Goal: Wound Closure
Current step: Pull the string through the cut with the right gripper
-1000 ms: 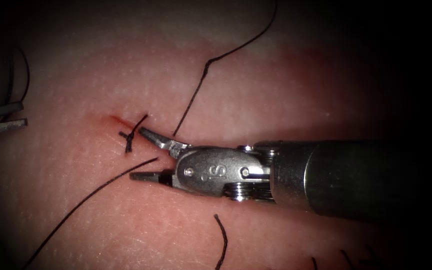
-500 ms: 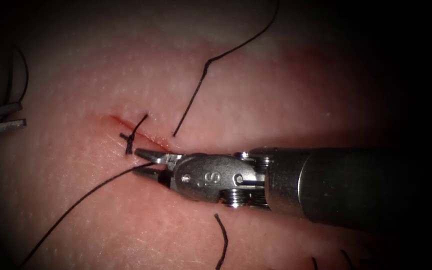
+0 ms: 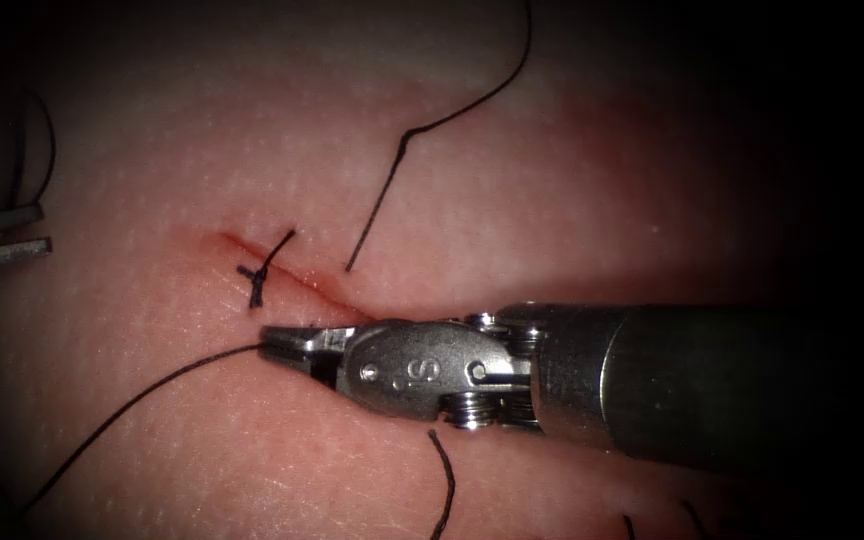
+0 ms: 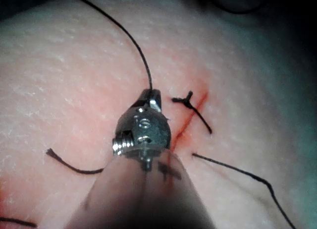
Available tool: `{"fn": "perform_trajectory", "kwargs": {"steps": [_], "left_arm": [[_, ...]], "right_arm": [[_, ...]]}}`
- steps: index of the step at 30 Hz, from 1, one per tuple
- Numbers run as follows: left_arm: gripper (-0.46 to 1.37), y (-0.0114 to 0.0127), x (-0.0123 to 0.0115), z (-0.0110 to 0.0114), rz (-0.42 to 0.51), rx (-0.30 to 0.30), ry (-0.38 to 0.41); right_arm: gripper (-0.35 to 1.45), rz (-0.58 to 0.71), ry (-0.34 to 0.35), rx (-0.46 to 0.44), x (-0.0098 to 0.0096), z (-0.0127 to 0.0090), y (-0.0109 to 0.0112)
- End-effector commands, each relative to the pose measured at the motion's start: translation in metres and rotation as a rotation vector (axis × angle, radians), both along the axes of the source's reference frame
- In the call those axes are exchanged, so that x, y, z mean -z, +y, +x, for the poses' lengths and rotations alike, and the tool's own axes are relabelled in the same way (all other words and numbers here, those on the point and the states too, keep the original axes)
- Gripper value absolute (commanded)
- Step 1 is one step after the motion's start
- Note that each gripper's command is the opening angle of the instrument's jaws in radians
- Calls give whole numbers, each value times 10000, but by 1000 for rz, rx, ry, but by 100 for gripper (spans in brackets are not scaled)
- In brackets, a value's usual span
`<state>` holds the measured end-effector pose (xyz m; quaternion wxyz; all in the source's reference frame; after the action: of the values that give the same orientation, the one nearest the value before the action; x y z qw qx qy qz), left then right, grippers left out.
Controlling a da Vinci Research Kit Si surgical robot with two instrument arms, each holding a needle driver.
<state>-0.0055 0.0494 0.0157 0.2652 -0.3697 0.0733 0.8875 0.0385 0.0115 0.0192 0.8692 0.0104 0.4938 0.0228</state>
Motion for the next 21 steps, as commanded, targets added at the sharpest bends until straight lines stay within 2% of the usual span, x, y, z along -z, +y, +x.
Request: {"fn": "perform_trajectory", "kwargs": {"steps": [1,8,21], "left_arm": [[-35,0,0,0,4,-5,-3],[-35,0,0,0,4,-5,-3],[-35,0,0,0,4,-5,-3]], "right_arm": [[-35,-2,4,0,3,2,-2],[-35,-8,43,39,20,18,-17],[-35,7,81,158,44,56,-64]]}}
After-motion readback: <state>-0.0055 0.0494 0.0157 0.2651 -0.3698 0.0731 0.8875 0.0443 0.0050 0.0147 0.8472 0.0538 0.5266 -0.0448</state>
